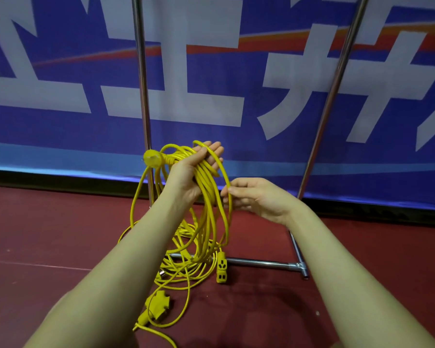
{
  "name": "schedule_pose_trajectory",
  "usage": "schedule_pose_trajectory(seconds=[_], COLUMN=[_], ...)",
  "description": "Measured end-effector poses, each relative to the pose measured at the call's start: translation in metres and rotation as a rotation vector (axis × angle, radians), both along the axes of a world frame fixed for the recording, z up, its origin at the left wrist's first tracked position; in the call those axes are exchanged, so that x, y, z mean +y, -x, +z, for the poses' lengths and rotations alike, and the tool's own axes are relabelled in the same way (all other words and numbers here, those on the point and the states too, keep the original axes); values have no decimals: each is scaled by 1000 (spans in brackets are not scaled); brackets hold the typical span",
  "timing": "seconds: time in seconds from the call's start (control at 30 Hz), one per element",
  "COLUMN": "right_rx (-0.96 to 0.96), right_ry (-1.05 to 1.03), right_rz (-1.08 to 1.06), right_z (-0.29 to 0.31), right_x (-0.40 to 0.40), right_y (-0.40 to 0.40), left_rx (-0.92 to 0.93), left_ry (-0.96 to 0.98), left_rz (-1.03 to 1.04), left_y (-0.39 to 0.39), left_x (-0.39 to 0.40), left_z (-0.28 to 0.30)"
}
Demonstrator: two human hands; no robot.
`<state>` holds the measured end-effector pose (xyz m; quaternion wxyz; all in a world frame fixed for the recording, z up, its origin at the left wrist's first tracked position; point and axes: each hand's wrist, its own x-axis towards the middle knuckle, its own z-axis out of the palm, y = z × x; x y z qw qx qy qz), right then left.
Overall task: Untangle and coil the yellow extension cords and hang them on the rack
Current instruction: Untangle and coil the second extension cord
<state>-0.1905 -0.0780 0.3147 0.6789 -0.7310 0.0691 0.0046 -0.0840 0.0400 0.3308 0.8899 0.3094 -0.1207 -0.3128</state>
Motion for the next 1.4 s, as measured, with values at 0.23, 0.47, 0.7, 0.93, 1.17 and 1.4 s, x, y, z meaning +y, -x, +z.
schedule_pose_trajectory(seconds=[0.23, 0.47, 0.7, 0.93, 1.17, 1.4], right_rx=[-120, -237, -413, -540, -477, -240], right_ry=[-236, -706, -1076, -1182, -1107, -651], right_rz=[-114, -335, -411, -480, -513, -542], right_z=[11, 22, 29, 31, 23, 14], right_x=[1, -16, -19, -25, -26, -29], right_y=[0, 4, 3, 0, -4, 3], left_rx=[-86, -262, -399, -504, -546, -340], left_ry=[-162, -332, -440, -389, -404, -236], left_rz=[-128, -243, -494, -657, -631, -379], left_y=[-7, 1, 12, 24, 36, 25], left_x=[16, 18, 13, 2, -8, -8], left_z=[-5, -6, -20, -36, -40, -23])
